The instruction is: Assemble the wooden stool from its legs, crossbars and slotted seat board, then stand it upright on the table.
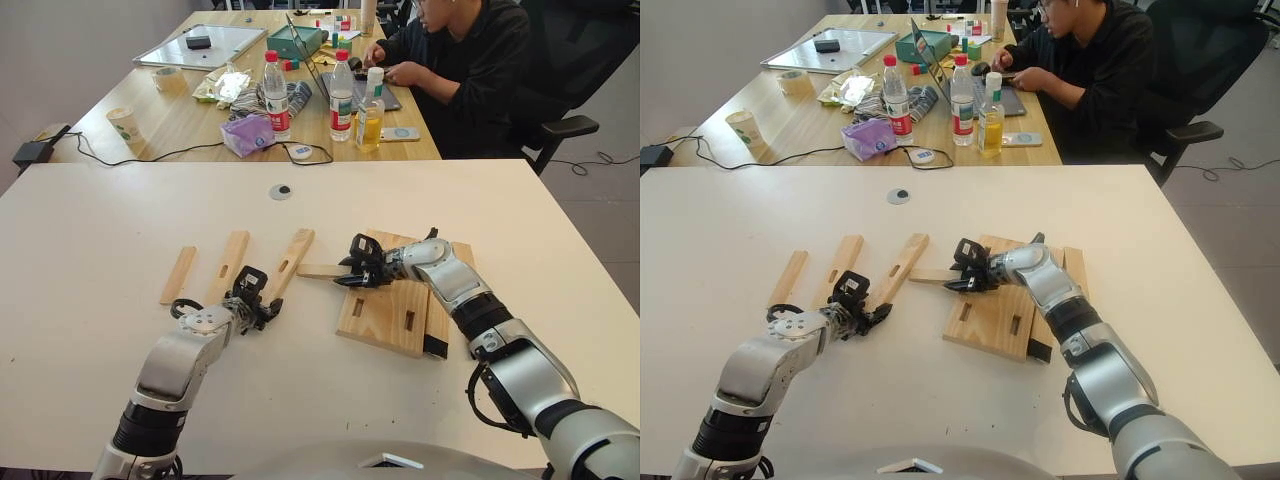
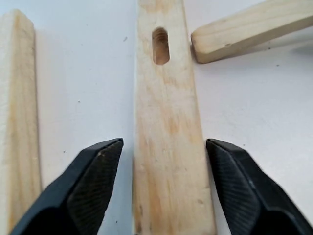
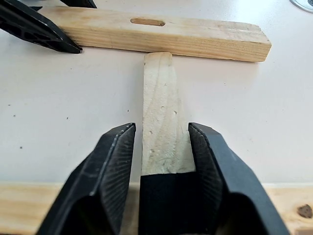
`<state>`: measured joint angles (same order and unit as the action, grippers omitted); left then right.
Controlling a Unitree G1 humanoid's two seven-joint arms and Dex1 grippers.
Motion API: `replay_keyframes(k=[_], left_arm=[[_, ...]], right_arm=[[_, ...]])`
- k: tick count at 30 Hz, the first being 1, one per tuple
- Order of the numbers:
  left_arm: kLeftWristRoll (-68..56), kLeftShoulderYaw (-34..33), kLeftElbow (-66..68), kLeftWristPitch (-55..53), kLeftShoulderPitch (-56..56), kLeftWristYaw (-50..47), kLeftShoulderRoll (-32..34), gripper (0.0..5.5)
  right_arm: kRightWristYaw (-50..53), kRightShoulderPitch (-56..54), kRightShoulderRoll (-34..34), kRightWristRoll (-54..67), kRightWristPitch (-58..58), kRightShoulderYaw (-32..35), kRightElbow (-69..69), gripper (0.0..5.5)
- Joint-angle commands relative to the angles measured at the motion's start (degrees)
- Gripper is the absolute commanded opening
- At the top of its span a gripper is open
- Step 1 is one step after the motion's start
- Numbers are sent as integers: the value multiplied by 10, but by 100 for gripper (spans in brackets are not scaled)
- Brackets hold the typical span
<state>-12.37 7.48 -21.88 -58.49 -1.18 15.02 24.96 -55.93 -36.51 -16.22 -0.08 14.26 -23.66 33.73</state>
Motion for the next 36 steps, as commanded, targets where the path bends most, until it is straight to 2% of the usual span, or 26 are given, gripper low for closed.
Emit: replay_keyframes(k=[1, 5, 8, 12, 16, 20, 26, 36], left_arm=[[18, 6, 9, 0, -12, 4, 20, 390], [54, -1, -9, 36, -100, 8, 61, 411], [51, -12, -34, 87, -211, 49, 82, 411], [-17, -33, -9, 137, -336, 173, 104, 411], [-3, 40, 48, 191, -374, 293, 154, 411], [-1, 89, 82, 183, -397, 339, 139, 411], [47, 150, 117, 177, -434, 346, 119, 411], [99, 225, 157, 159, -454, 368, 82, 411]], right_arm=[[5, 3, -4, -24, 10, -5, 18, 131], [15, 2, -5, -21, 9, 7, 7, 131], [2, 13, -42, -23, -25, 13, -84, 131], [55, -9, -155, -190, -252, -43, -162, 131], [170, -72, -240, -350, -449, -62, -155, 131], [254, -124, -281, -433, -586, -63, -143, 131], [245, -167, -290, -480, -670, -75, -147, 131], [192, -205, -258, -490, -682, -89, -169, 131]])
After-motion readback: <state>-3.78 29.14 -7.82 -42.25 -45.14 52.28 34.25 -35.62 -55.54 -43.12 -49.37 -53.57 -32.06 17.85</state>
